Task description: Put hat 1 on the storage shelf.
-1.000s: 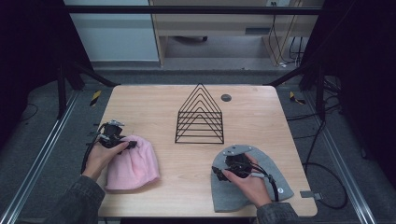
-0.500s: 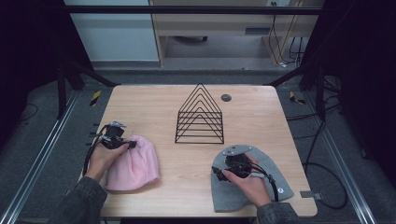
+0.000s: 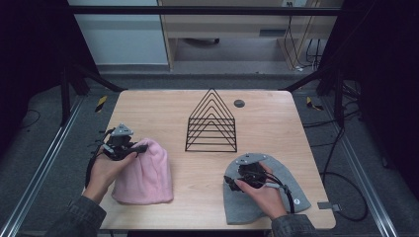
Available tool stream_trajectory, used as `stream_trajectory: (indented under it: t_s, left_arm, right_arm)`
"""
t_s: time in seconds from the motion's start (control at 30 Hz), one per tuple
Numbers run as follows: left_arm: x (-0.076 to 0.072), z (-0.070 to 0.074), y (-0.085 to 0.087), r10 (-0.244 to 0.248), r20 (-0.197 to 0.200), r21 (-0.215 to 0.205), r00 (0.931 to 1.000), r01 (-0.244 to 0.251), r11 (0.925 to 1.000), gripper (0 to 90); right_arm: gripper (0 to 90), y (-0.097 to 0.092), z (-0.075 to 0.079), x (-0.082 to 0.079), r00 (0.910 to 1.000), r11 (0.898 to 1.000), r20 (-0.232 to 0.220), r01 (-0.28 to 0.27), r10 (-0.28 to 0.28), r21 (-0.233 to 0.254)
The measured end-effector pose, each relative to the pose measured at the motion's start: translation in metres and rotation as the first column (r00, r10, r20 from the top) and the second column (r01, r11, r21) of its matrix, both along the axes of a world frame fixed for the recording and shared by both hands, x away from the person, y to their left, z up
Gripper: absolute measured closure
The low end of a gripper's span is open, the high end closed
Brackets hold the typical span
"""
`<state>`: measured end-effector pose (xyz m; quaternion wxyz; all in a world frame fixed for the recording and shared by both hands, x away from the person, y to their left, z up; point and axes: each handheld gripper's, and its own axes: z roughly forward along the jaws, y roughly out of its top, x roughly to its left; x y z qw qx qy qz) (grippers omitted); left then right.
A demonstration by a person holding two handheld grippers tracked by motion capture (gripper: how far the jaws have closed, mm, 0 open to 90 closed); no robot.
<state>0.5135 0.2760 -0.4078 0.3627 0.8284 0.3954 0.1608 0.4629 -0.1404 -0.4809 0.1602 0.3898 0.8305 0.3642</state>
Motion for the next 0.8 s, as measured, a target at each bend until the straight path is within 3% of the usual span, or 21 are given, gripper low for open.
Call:
stream_trajectory:
  t_s: [0.2,0.27,0.53,0.73,0.8]
  left_arm:
    - [-0.016,0.033,-0.006,-0.054,0.036,-0.011,0.9979,0.055,0.9984,77.1]
    - [-0.018,0.037,-0.006,-0.053,0.044,-0.012,0.9976,0.054,0.9985,77.3]
    - [-0.028,0.068,-0.011,-0.067,0.135,-0.018,0.9886,0.070,0.9974,77.5]
    - [-0.027,0.088,-0.016,-0.088,0.199,-0.040,0.9760,0.097,0.9944,77.6]
    - [-0.026,0.096,-0.019,-0.099,0.213,-0.042,0.9721,0.110,0.9930,77.5]
  right_arm:
    - [22.1,0.000,0.000,0.000,1.0000,1.000,0.002,0.003,-0.003,0.006]
    - [21.7,0.000,0.000,0.000,1.0000,1.000,0.003,0.004,-0.004,0.008]
    - [19.8,0.003,0.007,-0.001,0.9997,0.999,0.020,-0.013,0.012,0.051]
    - [25.7,0.018,0.028,-0.004,0.9937,0.997,0.104,-0.048,0.042,0.058]
    - [29.2,0.028,0.043,-0.003,0.9902,0.994,0.125,-0.073,0.063,0.078]
